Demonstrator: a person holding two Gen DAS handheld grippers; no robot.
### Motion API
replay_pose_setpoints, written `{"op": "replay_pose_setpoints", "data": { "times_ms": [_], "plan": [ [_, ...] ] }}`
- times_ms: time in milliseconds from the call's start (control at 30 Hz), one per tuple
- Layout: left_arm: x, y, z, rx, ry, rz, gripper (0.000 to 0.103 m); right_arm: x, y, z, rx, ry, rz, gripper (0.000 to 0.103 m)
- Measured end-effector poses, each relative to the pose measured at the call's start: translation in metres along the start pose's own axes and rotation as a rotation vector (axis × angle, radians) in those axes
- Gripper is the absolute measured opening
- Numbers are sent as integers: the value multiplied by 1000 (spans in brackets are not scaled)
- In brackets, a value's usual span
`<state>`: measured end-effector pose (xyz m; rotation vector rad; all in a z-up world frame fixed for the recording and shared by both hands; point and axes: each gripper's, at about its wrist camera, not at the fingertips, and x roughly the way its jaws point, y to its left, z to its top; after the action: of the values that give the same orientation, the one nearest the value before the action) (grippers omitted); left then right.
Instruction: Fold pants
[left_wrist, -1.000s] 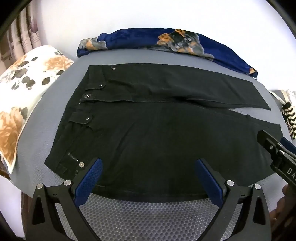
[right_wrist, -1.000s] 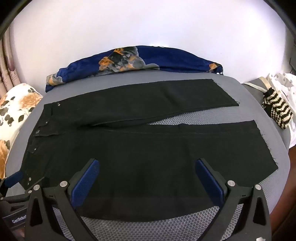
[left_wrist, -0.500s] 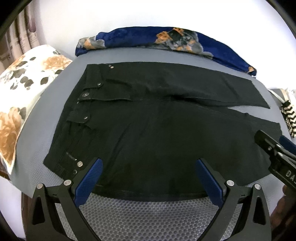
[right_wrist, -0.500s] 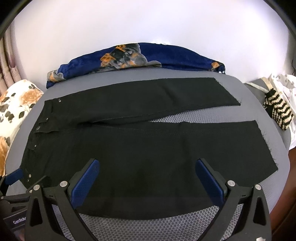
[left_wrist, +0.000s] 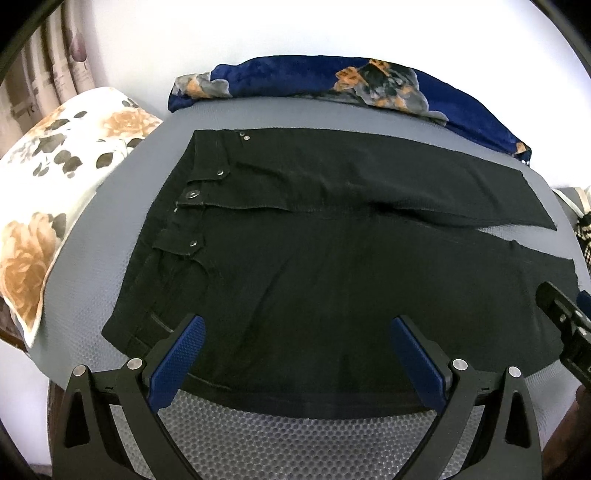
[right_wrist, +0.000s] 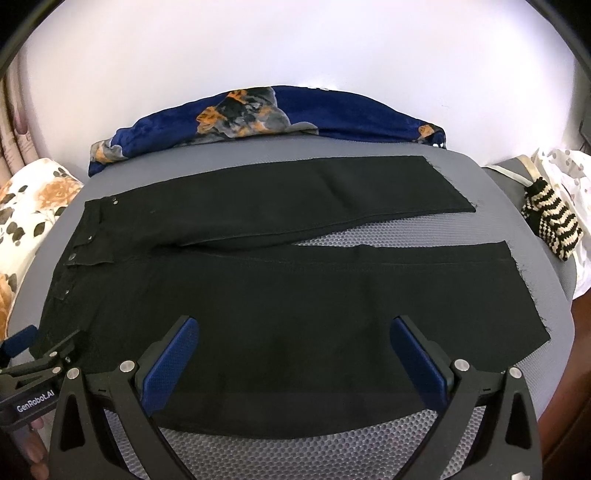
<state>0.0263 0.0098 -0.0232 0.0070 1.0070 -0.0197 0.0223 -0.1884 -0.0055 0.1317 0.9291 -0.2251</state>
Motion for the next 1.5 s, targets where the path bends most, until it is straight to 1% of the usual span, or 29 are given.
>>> {"op": "replay_pose_setpoints", "data": {
  "times_ms": [167, 700, 1100, 1500],
  "plan": [
    [2, -1, 1, 0, 5, 6, 100, -1, -2, 2, 6, -1, 5, 103],
    [1, -4, 1, 11, 13, -13, 100, -6, -5, 1, 15, -19, 11, 103],
    [-6, -8, -1, 25, -4, -14, 100, -11, -18, 0, 34, -37, 10, 103],
    [-9, -9, -4, 31, -3, -9, 100, -11, -19, -3, 29, -40, 26, 103]
  ]
}}
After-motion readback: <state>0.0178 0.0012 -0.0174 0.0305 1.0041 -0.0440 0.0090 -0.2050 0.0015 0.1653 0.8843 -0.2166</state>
